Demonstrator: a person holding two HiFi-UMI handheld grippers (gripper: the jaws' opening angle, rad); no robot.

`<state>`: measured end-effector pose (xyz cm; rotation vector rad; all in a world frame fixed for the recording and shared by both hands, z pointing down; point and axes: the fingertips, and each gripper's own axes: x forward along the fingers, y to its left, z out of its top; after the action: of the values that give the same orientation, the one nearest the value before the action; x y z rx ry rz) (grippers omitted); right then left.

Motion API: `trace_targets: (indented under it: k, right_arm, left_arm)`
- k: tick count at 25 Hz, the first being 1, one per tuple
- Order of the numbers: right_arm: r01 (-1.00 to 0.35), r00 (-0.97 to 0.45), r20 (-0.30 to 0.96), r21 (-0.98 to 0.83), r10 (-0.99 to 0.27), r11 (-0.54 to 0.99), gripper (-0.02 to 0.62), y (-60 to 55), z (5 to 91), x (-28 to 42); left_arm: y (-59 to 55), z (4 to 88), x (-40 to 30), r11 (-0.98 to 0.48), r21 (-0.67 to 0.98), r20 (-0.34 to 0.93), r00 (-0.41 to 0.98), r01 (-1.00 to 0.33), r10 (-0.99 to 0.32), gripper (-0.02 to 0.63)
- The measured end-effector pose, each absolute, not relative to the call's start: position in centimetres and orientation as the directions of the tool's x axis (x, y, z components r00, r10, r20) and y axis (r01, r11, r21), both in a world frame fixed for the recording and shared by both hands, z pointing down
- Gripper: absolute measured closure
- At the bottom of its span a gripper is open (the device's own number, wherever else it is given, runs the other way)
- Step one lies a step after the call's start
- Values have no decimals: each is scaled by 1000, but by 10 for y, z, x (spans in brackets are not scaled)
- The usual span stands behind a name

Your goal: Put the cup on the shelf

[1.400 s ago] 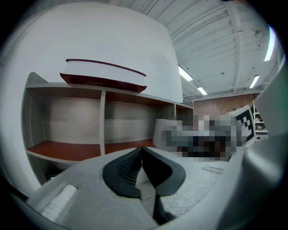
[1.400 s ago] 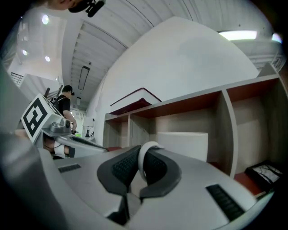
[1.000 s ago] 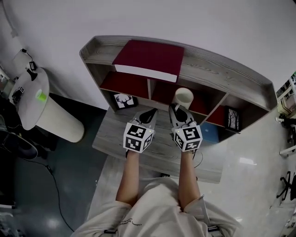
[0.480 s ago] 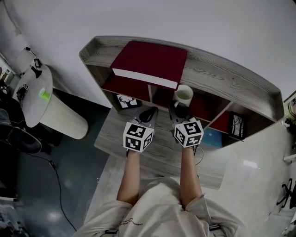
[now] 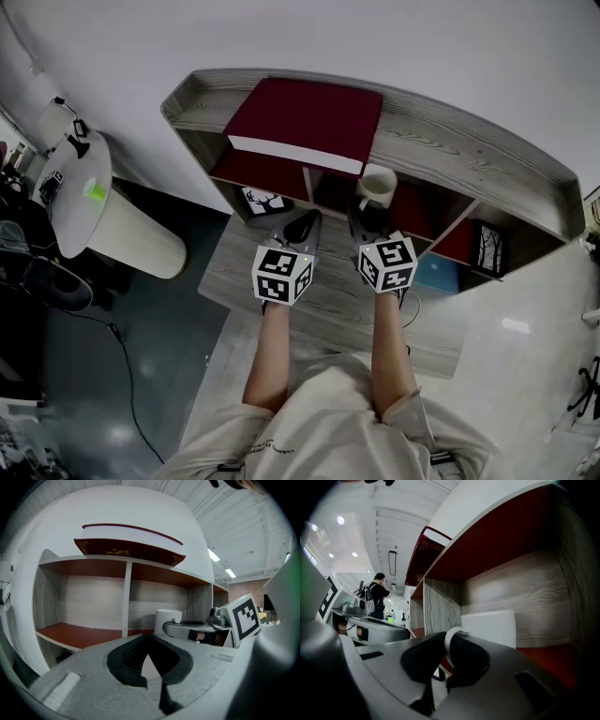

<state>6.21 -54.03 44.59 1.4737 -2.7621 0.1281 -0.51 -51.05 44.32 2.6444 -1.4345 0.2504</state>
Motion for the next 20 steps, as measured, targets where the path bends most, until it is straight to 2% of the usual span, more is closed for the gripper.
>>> trace_targets:
  k: [5, 20]
  right_arm:
    - [-839, -544, 40, -49, -838, 542, 538, -539, 447, 61]
    - [-852, -520, 91, 9, -849, 523, 537, -543, 448, 63]
  left_arm:
    - [-508, 446, -3, -549, 17, 211, 540, -835, -815, 595]
    - [-508, 444, -12, -527, -13, 213, 512, -850, -832, 595]
